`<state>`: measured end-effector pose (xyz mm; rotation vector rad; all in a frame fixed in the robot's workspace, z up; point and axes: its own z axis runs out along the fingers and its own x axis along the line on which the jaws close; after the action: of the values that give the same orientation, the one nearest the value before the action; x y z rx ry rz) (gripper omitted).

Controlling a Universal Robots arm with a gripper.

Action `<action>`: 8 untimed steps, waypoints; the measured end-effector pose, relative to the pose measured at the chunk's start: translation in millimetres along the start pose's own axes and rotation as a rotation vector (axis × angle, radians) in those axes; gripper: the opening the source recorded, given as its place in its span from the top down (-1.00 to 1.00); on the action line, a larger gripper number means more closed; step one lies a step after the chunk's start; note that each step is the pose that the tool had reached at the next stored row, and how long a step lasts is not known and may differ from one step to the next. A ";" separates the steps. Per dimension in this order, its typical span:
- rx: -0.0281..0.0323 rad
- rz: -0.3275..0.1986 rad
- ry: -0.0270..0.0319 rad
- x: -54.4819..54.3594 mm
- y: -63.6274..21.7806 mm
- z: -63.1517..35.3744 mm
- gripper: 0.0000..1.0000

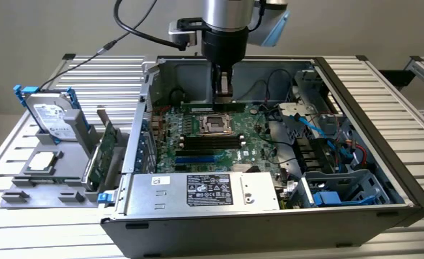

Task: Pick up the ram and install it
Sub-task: 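Insert the ram into the slot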

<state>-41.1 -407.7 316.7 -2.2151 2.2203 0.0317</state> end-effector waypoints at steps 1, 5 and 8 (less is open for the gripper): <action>0.0000 0.000 0.0000 0.5 0.0 1.8 0.73; -0.0001 0.000 0.0001 4.8 -0.5 8.9 0.73; -0.0001 0.000 0.0000 8.2 -1.8 14.4 0.73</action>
<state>-39.4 -415.6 302.2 -2.2151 2.2204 0.0318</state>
